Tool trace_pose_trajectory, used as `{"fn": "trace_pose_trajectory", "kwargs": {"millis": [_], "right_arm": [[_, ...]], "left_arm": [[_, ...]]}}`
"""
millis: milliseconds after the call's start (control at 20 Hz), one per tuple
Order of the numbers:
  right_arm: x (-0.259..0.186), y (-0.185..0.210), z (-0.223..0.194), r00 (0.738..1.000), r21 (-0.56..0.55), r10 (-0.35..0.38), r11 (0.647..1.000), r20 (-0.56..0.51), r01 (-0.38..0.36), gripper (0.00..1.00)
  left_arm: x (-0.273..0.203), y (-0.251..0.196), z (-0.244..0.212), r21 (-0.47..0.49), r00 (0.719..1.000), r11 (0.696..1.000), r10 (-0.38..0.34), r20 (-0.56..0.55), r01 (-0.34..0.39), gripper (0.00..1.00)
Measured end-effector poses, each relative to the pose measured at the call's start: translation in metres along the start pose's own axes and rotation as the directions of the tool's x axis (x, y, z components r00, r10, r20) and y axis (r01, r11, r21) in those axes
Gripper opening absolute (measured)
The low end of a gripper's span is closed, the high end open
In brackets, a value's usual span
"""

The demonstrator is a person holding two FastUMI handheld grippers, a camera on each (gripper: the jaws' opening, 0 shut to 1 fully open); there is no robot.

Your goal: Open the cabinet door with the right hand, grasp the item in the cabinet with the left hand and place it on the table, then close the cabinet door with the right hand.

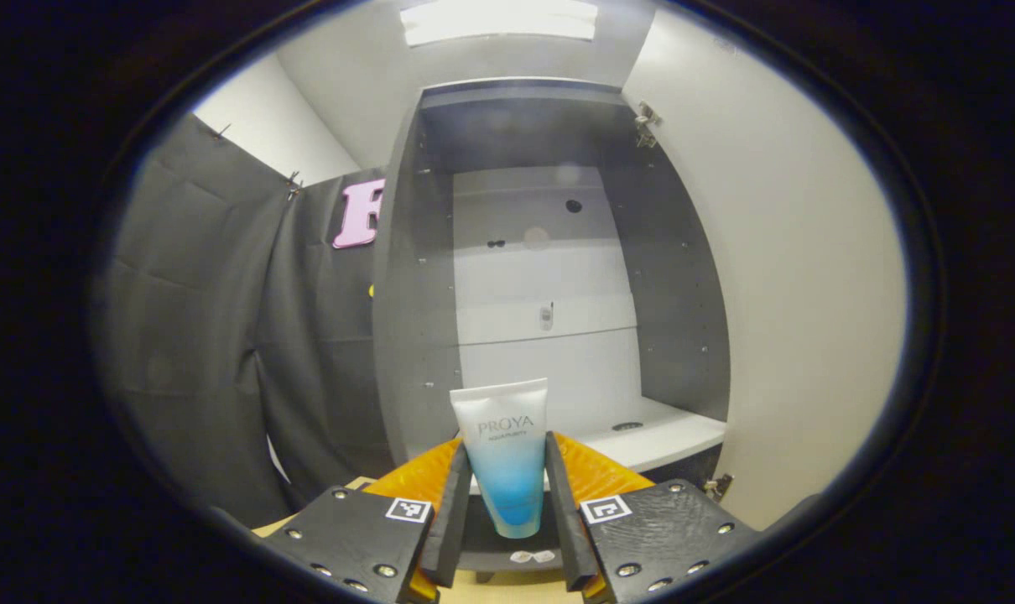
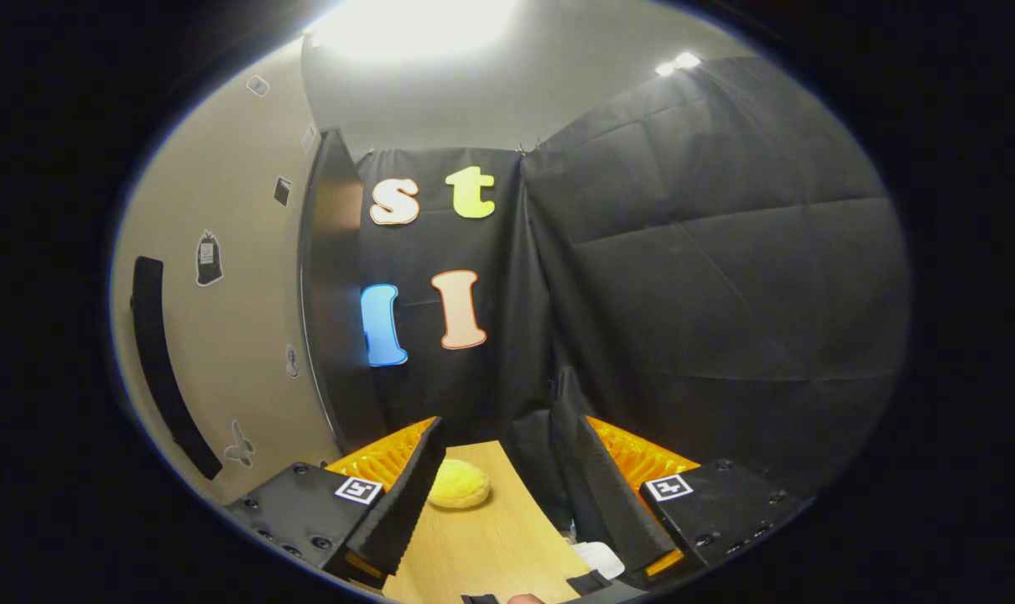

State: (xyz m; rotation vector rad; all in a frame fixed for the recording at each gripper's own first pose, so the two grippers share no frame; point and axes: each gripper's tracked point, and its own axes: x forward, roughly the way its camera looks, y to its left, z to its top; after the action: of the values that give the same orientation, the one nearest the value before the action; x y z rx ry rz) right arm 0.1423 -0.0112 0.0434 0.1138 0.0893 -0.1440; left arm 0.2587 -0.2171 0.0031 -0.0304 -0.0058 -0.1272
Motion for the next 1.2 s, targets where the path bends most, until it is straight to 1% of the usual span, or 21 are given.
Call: {"fn": "trace_pose_trajectory", "kwargs": {"millis": [150,250,400,450,500,650,750,850,1000,1200], "right_arm": [[0.002,0.005,-0.003,0.999,0.014,0.036,0.999,-0.001,-0.036,0.98],[0.000,0.008,-0.005,0.998,0.026,0.057,0.998,-0.003,-0.057,0.98],[0.000,0.013,-0.006,0.997,0.028,0.078,0.997,-0.001,-0.078,0.98],[-0.001,0.014,-0.005,0.997,0.029,0.081,0.996,0.001,-0.081,0.98],[-0.003,0.016,-0.004,0.996,0.033,0.087,0.996,0.005,-0.087,0.98],[-0.005,0.022,0.002,0.995,0.021,0.099,0.995,0.030,-0.100,0.98],[-0.005,0.023,0.010,0.994,-0.005,0.093,0.996,0.062,-0.093,0.98],[-0.003,0.023,0.016,0.993,-0.008,0.085,0.996,0.088,-0.084,0.98],[-0.001,0.033,0.017,0.991,0.004,0.106,0.994,0.077,-0.107,0.98],[-0.001,0.030,0.026,0.991,-0.042,0.096,0.995,0.095,-0.092,0.98]], "left_arm": [[-0.004,-0.003,0.002,-0.020,1.000,1.000,0.003,-0.010,-0.003,0.49],[-0.006,0.002,-0.006,-0.021,1.000,1.000,0.015,-0.008,-0.015,0.51],[-0.029,0.006,-0.021,-0.002,0.999,1.000,0.031,-0.021,-0.031,0.51],[-0.036,0.006,-0.031,-0.002,0.999,1.000,0.030,-0.032,-0.030,0.51],[-0.044,0.006,-0.038,-0.002,0.999,0.999,0.033,-0.043,-0.033,0.49],[-0.063,0.015,-0.063,-0.005,0.996,0.999,0.051,-0.068,-0.052,0.51],[-0.076,0.018,-0.079,-0.014,0.995,0.998,0.053,-0.082,-0.054,0.50],[-0.089,0.019,-0.098,-0.019,0.994,0.999,0.046,-0.097,-0.048,0.51],[-0.108,0.020,-0.132,-0.015,0.990,0.999,0.045,-0.136,-0.048,0.50],[-0.128,0.007,-0.177,-0.037,0.982,0.999,0.029,-0.188,-0.037,0.50]]}}
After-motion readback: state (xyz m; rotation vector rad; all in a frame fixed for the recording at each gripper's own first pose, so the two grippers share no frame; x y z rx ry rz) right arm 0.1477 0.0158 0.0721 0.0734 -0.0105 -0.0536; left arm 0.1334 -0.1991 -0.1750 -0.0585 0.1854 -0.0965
